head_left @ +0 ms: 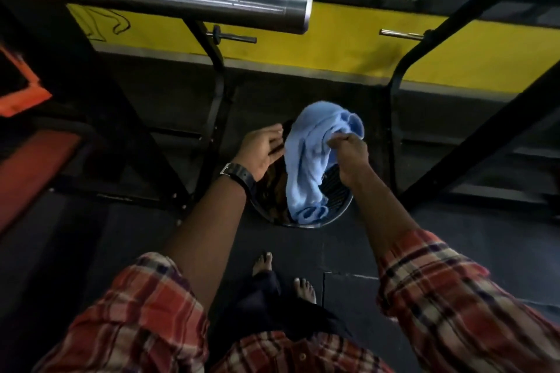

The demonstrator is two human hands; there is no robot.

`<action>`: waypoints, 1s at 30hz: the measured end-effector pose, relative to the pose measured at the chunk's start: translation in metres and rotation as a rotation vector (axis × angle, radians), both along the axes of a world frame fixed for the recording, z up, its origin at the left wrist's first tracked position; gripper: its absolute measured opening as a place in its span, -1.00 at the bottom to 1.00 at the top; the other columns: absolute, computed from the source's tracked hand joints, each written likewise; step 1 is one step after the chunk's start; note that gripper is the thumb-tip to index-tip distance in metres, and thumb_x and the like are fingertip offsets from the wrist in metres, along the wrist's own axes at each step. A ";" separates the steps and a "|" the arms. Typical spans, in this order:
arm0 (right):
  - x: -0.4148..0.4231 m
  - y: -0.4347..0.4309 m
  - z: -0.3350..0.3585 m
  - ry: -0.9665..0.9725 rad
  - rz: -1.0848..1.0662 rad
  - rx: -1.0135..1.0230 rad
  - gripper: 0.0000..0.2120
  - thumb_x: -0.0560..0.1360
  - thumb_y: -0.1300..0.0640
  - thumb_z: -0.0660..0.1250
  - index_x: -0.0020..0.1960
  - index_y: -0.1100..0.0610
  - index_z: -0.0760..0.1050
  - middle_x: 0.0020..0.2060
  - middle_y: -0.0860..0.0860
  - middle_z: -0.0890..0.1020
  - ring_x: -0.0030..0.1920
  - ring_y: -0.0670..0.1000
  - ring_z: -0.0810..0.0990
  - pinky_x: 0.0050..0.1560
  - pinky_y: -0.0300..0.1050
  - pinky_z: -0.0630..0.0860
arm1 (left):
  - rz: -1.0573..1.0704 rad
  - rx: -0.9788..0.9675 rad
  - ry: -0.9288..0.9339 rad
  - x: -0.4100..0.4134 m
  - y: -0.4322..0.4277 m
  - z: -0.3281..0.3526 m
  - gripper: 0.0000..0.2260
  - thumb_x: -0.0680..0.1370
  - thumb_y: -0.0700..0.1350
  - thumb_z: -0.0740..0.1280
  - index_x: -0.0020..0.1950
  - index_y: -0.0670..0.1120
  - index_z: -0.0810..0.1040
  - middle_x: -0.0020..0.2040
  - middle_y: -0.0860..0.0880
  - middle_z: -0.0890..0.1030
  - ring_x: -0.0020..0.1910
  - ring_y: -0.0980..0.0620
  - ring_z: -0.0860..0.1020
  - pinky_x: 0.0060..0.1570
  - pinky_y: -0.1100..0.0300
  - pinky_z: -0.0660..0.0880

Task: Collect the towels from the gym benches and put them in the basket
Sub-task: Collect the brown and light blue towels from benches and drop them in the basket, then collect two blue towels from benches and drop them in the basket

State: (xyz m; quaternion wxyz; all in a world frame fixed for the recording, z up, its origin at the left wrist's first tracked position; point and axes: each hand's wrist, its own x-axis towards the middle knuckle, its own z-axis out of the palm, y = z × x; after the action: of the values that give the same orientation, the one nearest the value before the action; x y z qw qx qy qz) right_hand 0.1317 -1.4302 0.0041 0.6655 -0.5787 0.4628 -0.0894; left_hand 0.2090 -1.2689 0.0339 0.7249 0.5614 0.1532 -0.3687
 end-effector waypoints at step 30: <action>0.001 0.303 0.101 -0.328 0.802 0.373 -0.80 0.59 0.14 0.22 -0.09 0.06 0.62 -0.27 -0.07 0.71 -0.21 -0.06 0.64 -0.20 -0.08 0.59 | 0.742 0.053 -0.320 -0.137 0.277 0.107 -0.74 0.61 -0.19 0.25 0.28 -0.13 0.54 0.18 -0.05 0.64 0.17 -0.06 0.60 0.16 0.04 0.55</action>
State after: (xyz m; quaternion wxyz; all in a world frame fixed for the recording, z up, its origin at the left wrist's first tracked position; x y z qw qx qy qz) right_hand 0.1330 -1.1272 0.1052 0.8044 -0.5608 0.0995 0.1692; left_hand 0.0718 -0.9916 0.1412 0.8087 0.5368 0.2403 0.0141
